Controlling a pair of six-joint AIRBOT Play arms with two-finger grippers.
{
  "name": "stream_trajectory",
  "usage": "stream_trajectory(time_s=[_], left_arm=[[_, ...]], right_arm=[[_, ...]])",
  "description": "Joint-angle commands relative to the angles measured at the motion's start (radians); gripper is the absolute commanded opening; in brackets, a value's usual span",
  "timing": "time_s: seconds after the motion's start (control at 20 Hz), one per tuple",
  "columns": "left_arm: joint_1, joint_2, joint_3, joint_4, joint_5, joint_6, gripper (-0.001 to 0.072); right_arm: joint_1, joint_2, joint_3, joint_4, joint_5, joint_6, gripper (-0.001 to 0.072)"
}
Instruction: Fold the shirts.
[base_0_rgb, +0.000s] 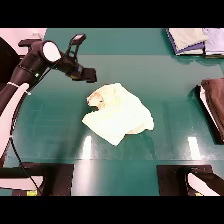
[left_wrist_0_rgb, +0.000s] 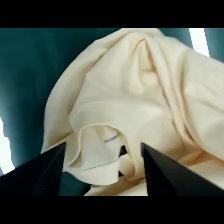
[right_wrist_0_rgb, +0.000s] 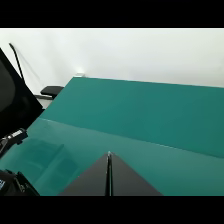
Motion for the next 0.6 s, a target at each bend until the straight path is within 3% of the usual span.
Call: stream_trajectory(time_s=[0.0, 0.25, 0.55], left_arm=[[0.111, -0.032, -0.134, -0.098, -0.003, -0.001, 0.0556], [0.122, -0.032, -0.319, -0.205, 0.127, 0.0, 0.0556], [0.098, -0.032, -0.343, -0.295, 0.215, 0.051, 0.0544]], right_arm=[[0.001, -0.021, 0.001, 0.002, 0.033, 0.0, 0.0016], [0.002, -0.029, 0.001, 0.004, 0.035, 0.0, 0.0017], [0.002, -0.029, 0.001, 0.004, 0.057, 0.0, 0.0017]])
